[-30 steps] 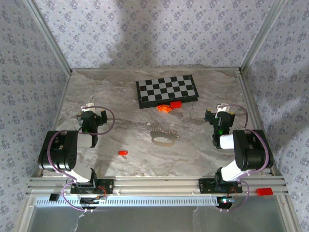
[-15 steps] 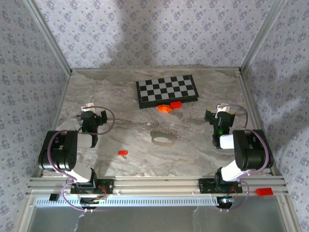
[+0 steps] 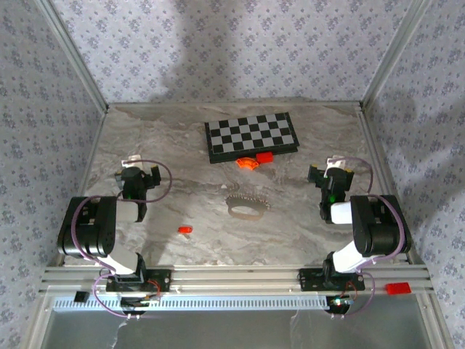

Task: Put the keys on the keyring

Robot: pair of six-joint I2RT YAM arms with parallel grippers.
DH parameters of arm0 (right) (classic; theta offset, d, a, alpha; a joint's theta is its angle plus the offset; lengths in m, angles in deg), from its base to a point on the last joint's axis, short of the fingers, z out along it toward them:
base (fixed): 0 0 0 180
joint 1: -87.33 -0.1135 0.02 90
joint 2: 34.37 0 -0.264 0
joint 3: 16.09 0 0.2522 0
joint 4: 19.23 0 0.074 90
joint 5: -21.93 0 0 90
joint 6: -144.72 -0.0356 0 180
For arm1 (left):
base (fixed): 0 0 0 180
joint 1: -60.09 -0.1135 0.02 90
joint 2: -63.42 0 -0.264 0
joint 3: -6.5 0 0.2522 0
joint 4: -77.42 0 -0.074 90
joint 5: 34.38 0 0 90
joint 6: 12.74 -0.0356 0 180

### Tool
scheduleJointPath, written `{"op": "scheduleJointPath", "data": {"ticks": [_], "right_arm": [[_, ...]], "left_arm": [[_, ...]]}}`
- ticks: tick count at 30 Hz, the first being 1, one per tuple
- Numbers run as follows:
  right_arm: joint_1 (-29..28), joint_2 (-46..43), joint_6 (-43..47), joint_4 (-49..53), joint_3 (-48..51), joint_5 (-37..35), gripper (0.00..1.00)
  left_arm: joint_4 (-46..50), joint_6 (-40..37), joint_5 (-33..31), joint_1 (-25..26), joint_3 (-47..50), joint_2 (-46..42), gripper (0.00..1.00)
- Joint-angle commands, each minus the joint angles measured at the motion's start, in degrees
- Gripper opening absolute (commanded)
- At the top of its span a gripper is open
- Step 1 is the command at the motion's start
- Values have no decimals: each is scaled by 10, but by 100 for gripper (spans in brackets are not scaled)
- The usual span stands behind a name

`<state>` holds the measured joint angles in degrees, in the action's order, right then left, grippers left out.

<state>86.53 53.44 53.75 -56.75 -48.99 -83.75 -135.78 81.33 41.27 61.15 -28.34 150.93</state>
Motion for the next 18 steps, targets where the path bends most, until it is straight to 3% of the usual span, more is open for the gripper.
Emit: {"op": "scheduleJointPath", "data": {"ticks": [1, 6, 18], "right_arm": [[-3, 5, 6, -14, -12, -8, 100], [-8, 0, 9, -23, -8, -25, 100], [-33, -17, 37, -91, 35, -35, 100]], "left_arm": [[-19, -2, 7, -3, -14, 4, 100], [-17, -5, 14, -4, -14, 1, 100], [186, -12, 52, -3, -50, -119, 100]]}}
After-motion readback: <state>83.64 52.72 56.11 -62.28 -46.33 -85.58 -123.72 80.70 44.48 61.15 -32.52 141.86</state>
